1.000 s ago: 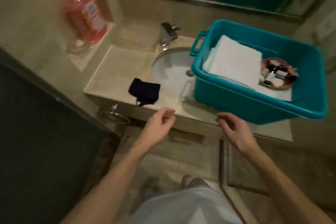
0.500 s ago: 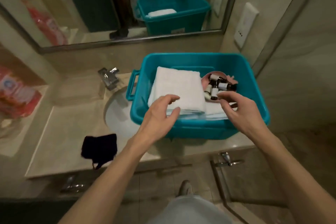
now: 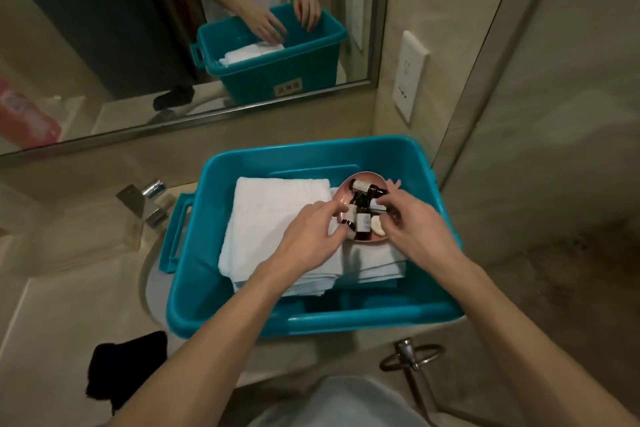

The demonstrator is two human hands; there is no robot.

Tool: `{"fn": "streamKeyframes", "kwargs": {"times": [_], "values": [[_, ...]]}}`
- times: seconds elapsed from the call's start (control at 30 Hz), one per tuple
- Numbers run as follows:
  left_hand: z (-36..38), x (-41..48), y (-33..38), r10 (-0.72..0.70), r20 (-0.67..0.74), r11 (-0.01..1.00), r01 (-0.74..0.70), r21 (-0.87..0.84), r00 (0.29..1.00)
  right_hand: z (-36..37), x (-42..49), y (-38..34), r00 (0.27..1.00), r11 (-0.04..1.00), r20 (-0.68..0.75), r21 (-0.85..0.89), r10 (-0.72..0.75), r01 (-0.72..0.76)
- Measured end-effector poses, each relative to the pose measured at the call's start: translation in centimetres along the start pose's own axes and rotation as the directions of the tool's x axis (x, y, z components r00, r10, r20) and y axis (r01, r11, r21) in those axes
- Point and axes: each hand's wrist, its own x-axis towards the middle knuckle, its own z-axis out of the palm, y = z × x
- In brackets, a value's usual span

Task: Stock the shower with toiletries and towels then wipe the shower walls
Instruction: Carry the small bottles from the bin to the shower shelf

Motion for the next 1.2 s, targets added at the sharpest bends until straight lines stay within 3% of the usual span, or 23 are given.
{"fn": "streamKeyframes", "kwargs": {"times": [0.1,0.27,0.5,0.6,0.73,1.07,1.2], "values": [[0.4,2.8,-0.2,-0.021,-0.013,0.999,0.021,0.033,1.0,0.4,1.4,0.3,0.999,0.998,-0.01,-0.052,-0.031,0.03],[0.7,6.3,-0.3,-0.147,0.038,0.982,0.15,-0.117,0.988,1.4,4.0,0.9,1.0,0.984,-0.007,-0.174,-0.02,0.019],[1.5,9.8,-0.6,-0.177,0.082,0.968,0.158,0.196,0.981,3.8,5.3,1.0,0.998,0.955,0.056,-0.295,-0.015,0.031],[1.6,11.1,-0.8,-0.181,0.087,0.957,0.155,0.245,0.98,4.1,5.4,1.2,0.998,0.933,0.059,-0.358,-0.014,0.035],[1.8,12.2,-0.7,-0.186,0.116,0.939,0.141,0.314,0.976,4.3,5.4,1.4,0.997,0.944,0.072,-0.33,0.01,0.015],[1.3,13.6,-0.4,-0.295,0.285,0.936,0.215,0.28,0.912,4.2,5.5,1.2,0.993,0.974,0.101,-0.225,0.056,-0.032],[1.3,13.5,0.2,-0.31,0.268,0.925,0.225,0.305,0.912,4.2,5.5,1.0,0.996,0.982,0.065,-0.186,0.057,-0.044]]}}
